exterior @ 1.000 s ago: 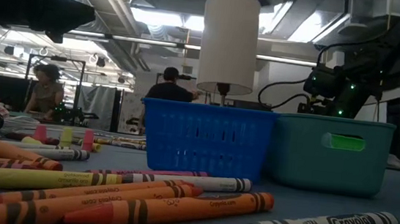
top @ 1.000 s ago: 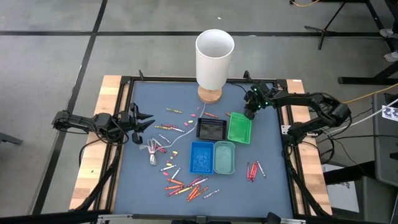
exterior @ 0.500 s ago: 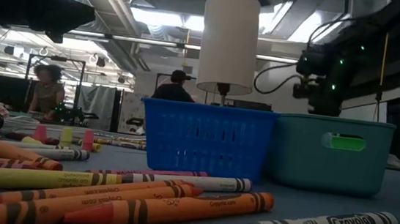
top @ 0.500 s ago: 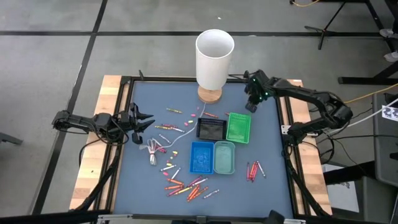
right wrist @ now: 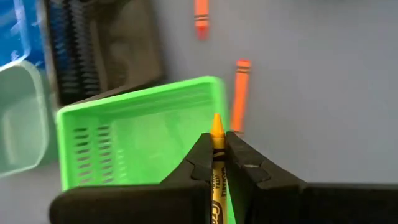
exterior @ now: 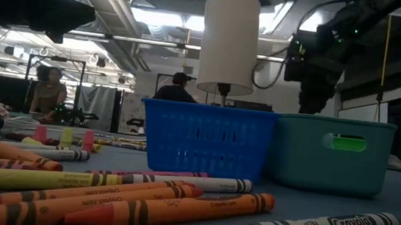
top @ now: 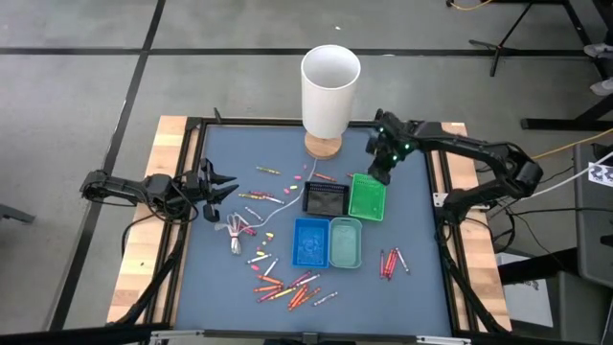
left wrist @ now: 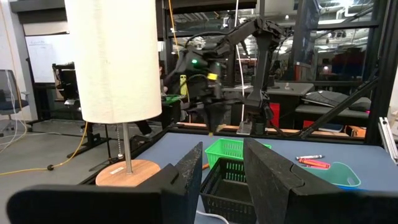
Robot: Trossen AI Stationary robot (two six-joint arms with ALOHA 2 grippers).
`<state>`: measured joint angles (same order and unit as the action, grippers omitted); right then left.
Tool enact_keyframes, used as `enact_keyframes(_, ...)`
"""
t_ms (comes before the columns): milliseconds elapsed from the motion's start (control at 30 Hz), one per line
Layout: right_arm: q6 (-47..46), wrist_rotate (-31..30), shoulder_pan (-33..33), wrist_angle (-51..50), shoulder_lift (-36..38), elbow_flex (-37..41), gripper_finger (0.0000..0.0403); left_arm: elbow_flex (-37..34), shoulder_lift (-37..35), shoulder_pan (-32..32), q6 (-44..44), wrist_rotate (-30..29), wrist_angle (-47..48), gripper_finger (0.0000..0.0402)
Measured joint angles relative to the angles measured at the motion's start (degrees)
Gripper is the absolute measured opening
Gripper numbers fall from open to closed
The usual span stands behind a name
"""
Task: Sort crayons
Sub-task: Put the yellow crayon into the green bin
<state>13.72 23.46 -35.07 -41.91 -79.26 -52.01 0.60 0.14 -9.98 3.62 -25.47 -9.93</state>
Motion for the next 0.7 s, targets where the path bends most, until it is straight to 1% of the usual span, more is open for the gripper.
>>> enact_keyframes(167, 0.02, -1.18, 8.0, 0.29, -0.02, 0.0, 0.0021, 0.01, 0.0, -0.01, 0.0, 0.0, 0.0, 0.0102)
enact_keyframes(367, 0.06, -10.06, 15.21, 0.29, -0.02, 0.0, 0.0021, 0.0, 0.0, -0.02, -0.02, 0.02, 0.0, 0.0102)
enact_keyframes(533, 0.1, -13.6, 18.59, 0.51, -0.02, 0.0, 0.0021, 0.02, 0.0, 0.0, 0.0, 0.0, 0.02, 0.0102)
enact_keyframes(700, -1.34, -14.01, 20.15, 2.22, -0.02, 0.0, 0.0025, 0.0, 0.0, 0.0, 0.0, 0.02, 0.02, 0.0102)
